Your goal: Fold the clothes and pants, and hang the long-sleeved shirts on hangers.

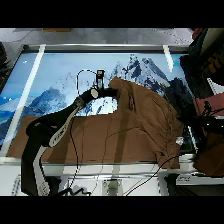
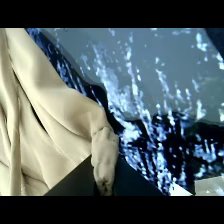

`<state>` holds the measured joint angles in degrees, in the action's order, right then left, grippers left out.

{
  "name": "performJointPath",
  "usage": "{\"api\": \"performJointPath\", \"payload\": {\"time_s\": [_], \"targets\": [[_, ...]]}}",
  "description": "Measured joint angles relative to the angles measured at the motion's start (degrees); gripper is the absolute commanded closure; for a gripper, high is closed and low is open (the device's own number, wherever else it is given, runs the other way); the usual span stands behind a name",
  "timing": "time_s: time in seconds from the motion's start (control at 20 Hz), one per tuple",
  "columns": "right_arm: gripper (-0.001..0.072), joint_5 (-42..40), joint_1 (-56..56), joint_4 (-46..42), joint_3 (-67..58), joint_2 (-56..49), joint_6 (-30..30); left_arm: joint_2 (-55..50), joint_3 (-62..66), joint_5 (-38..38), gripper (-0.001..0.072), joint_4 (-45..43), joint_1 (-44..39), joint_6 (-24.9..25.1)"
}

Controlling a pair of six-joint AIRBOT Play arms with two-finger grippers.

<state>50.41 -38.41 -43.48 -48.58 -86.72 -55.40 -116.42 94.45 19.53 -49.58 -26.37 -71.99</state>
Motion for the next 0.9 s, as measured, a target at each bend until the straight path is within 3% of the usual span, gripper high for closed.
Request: {"api": "performJointPath", "payload": {"time_s": [0.25, 0.3, 0.35, 0.4, 0.7, 0.9], "targets": [[0.0674, 0.74, 0.00, 0.04, 0.00, 0.00, 0.00, 3.06, 0.35, 0.46, 0.0688, -3.41, 0.50, 0.15], [0.0674, 0.96, 0.00, 0.02, 0.00, 0.00, 0.00, 3.93, 0.37, 1.55, 0.0520, -4.79, 0.61, 0.20], [0.0674, 1.14, 0.00, 0.02, 0.00, 0.00, 0.00, 4.57, 0.39, 2.95, 0.0196, -5.86, 0.70, 0.24], [0.0674, 1.25, 0.00, 0.02, 0.00, 0.00, 0.00, 4.92, 0.39, 5.07, 0.0045, -7.10, 0.74, 0.26], [0.0674, 2.03, 0.00, 0.04, 0.00, -0.02, 0.00, 2.91, 0.39, 13.18, 0.0073, -11.32, 0.70, 0.20], [0.0674, 2.23, 0.00, 0.07, 0.00, 0.00, 0.02, 0.98, 0.44, 13.88, 0.0420, -11.93, 0.68, -1.22]]}}
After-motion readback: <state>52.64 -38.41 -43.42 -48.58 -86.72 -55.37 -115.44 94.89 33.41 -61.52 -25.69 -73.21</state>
